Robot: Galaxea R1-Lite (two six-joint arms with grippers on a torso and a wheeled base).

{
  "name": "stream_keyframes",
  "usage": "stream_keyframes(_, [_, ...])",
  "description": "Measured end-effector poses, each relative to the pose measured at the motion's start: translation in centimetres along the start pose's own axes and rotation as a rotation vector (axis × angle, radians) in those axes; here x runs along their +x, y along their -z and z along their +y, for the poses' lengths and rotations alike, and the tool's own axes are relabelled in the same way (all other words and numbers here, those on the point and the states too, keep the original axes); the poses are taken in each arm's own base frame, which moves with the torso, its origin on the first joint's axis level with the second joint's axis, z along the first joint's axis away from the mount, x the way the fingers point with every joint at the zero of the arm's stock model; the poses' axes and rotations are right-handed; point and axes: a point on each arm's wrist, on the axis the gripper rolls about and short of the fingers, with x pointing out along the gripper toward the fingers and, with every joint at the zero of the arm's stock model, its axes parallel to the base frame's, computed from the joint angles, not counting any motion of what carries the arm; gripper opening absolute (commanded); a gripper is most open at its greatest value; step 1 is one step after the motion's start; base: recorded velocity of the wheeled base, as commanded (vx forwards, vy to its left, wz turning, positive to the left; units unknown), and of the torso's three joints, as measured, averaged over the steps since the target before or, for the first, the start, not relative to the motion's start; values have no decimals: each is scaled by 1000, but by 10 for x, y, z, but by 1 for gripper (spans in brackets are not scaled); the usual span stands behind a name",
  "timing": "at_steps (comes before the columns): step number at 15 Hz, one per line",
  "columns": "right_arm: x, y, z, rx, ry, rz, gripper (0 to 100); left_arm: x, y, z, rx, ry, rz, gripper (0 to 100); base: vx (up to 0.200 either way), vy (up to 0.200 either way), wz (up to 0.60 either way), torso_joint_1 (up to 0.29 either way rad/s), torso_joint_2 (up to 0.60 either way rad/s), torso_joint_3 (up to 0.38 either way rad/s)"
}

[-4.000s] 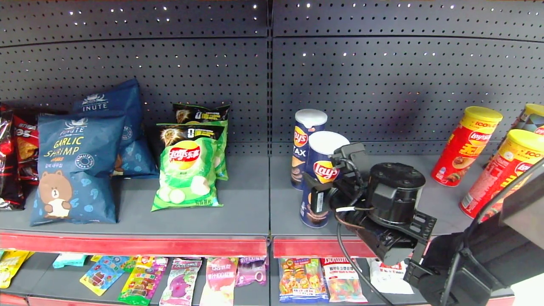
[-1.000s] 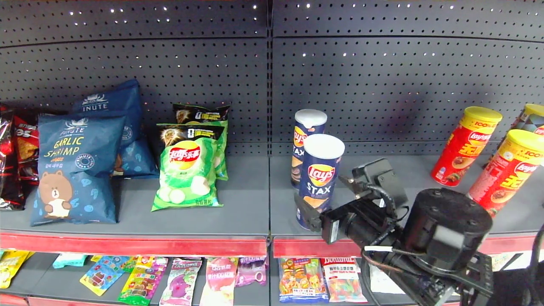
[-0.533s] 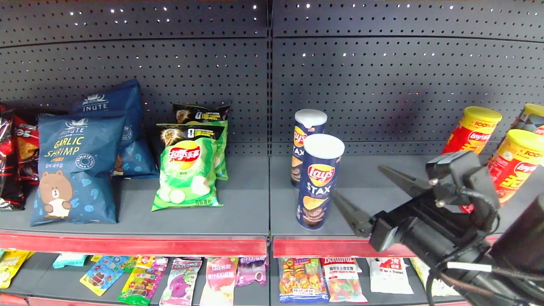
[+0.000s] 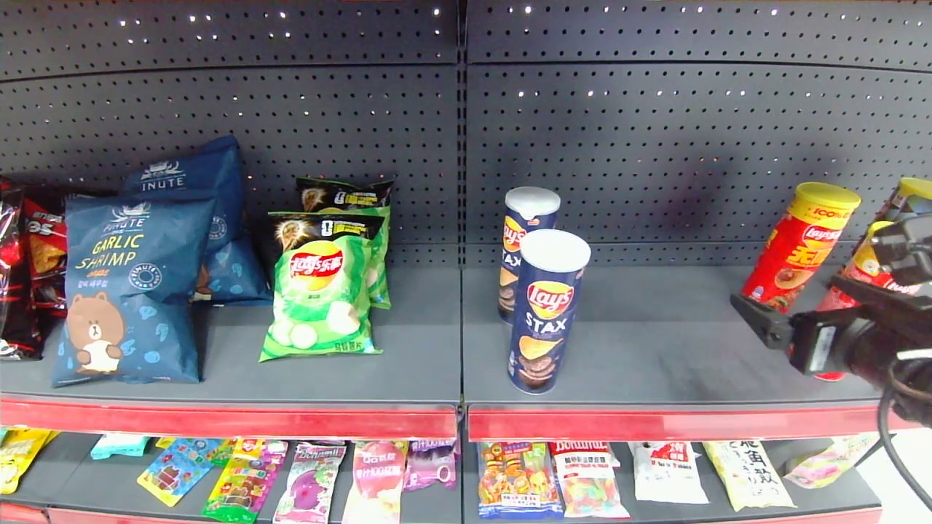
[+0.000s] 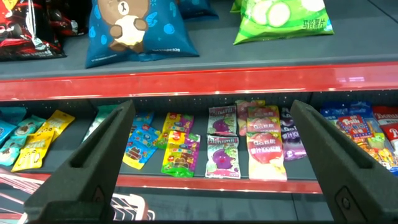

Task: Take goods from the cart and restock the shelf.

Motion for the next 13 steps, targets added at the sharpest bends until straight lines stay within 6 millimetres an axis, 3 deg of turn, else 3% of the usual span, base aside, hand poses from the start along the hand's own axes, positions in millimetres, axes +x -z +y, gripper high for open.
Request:
stream_keyframes(5, [-54, 10, -36, 1, 69, 133, 100, 1, 0, 0, -2, 2, 13, 100, 0, 0, 0, 0, 0, 0])
stream_keyframes(8, [-79, 19, -43, 15, 98, 127, 100, 1, 0, 0, -2, 2, 10, 100, 0, 0, 0, 0, 0, 0])
stream_keyframes(13, [-104, 38, -46, 25, 139, 115, 100, 1, 0, 0, -2, 2, 9, 100, 0, 0, 0, 0, 0, 0])
